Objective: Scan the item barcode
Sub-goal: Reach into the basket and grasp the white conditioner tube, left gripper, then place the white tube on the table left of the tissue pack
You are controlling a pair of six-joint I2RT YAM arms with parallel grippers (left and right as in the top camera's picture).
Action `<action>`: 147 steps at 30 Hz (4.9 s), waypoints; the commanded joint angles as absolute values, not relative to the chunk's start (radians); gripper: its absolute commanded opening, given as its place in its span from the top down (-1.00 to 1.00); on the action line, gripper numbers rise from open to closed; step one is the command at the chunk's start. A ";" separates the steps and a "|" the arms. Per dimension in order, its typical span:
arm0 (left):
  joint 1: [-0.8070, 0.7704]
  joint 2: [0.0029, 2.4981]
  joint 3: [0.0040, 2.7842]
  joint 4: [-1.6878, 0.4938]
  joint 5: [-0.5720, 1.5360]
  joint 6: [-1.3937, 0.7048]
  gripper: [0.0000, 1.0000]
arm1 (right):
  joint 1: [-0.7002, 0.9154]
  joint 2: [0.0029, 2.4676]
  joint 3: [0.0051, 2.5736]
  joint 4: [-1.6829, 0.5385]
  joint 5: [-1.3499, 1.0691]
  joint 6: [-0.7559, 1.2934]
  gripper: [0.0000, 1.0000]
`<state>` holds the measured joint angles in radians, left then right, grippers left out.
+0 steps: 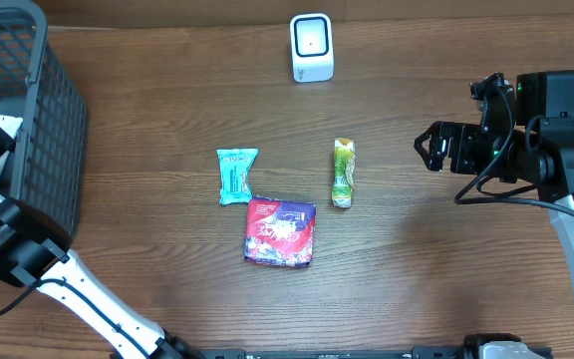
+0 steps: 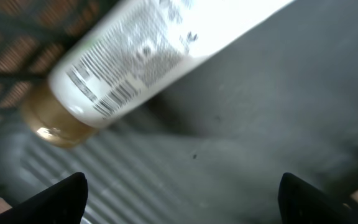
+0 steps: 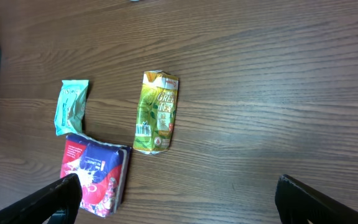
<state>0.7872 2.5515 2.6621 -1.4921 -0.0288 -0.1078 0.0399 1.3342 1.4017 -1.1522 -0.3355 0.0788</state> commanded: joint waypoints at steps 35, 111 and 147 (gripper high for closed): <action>0.769 2.564 2.605 -1.264 -0.061 0.095 -1.00 | 0.045 1.343 1.414 -1.168 -0.335 0.080 -1.00; -0.033 2.001 2.604 -1.689 0.025 -0.043 0.92 | 0.045 1.359 1.414 -1.132 -0.342 0.082 -1.00; -0.073 1.998 1.464 -1.060 0.076 -0.181 -1.00 | 0.045 1.365 1.414 -1.108 -0.343 0.083 -1.00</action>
